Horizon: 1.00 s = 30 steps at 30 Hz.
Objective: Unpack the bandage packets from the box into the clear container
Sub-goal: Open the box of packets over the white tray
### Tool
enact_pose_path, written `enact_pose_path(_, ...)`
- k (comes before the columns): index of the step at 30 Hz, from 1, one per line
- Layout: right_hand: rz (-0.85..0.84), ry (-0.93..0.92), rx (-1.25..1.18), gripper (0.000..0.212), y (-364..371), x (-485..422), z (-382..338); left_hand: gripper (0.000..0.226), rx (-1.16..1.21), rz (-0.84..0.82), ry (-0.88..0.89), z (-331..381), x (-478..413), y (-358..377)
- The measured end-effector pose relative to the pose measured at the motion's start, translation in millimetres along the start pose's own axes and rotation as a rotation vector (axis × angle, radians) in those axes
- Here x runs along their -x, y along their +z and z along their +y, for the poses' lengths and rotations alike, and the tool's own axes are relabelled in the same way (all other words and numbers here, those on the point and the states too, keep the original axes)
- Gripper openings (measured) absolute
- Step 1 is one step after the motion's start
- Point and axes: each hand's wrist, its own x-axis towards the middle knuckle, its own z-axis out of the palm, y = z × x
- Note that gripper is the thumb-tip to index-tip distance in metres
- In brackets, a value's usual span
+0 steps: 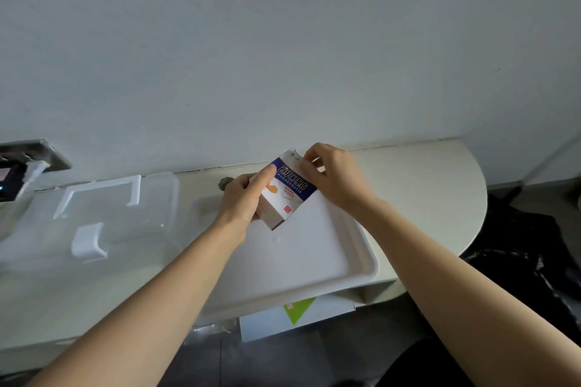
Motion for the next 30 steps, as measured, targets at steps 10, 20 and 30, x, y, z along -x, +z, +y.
enact_pose_path(10,-0.046,0.223,-0.305,0.027,7,7,-14,0.042,-0.032,-0.036,0.022,-7,2,-5)
enact_pose_path(20,0.039,0.278,-0.39,0.014,6,4,-11,0.022,0.022,-0.048,0.025,-5,9,-11)
enact_pose_path(30,-0.095,0.451,-0.762,0.053,-4,13,-5,0.017,0.102,-0.105,-0.012,1,20,-13)
